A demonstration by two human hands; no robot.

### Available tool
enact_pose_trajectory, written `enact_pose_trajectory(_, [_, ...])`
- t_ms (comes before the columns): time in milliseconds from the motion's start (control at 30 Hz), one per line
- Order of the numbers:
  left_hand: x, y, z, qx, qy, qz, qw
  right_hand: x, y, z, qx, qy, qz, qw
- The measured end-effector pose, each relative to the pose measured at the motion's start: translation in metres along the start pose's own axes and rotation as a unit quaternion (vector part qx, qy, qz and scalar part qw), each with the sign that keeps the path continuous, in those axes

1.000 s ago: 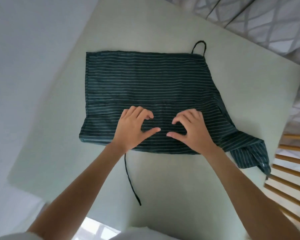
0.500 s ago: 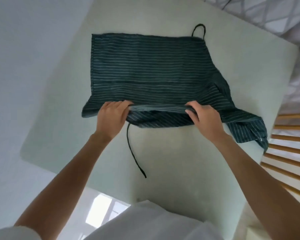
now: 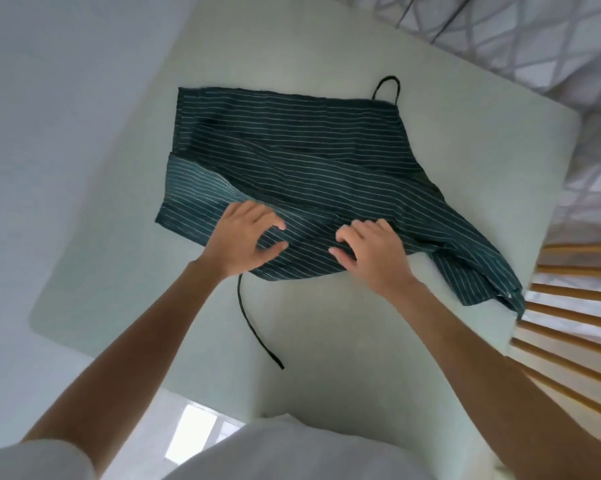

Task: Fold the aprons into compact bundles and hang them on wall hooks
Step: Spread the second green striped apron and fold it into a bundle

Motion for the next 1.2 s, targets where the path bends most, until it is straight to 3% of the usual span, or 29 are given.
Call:
enact_pose_trajectory(133, [-0.039,0.006,-0.020,0.007,0.133,0.010,0.991,-0.035,0.016,-0.043,-0.056,0.067,-0.068,0.994])
enact_pose_trajectory(200, [-0.044,0.010,-0.024,0.006,0.154,0.037,0.987,-0.036,0.013,-0.050,-0.061,0.066,-0.098,0.991])
enact_pose_trajectory(333, [-0.048,0.010,-0.016,-0.009,0.063,0.068,0.996,-0.037,0.017,-0.053,-0.042,0.023,-0.121,0.991])
enact_pose_trajectory(533, [-0.057,0.002,-0.028,0.023,0.105,0.084,0.991,-0.032,0.053,-0.054,-0.051,0.057,-0.126,0.989])
enact_pose_trajectory(667, [-0.058,0.000,-0.027,0.012,0.018,0.078,0.997,-0.017,0.089,-0.054,-0.060,0.045,-0.097,0.993])
enact_pose_trajectory(833, [-0.059,-0.014,-0.001,0.011,-0.064,0.078,0.995,0.011,0.112,-0.038,-0.057,-0.056,-0.094,0.992])
enact_pose_trajectory(933, [-0.065,-0.020,0.015,0.014,-0.076,0.090,0.993,0.014,0.106,-0.019,-0.047,-0.114,-0.085,0.989])
enact_pose_trajectory(1200, [-0.075,-0.017,0.030,0.012,-0.044,0.148,0.988,-0.056,0.036,0.031,0.018,-0.179,-0.176,0.968])
Point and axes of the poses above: each hand's wrist, its own x-axis towards the middle knuckle, its own z-axis out of the back of the hand, y = z × x, the point moved 3 cm from there along x, towards the middle knuckle, and after that the axes turned 9 degrees about y, right-handed, at the moved point
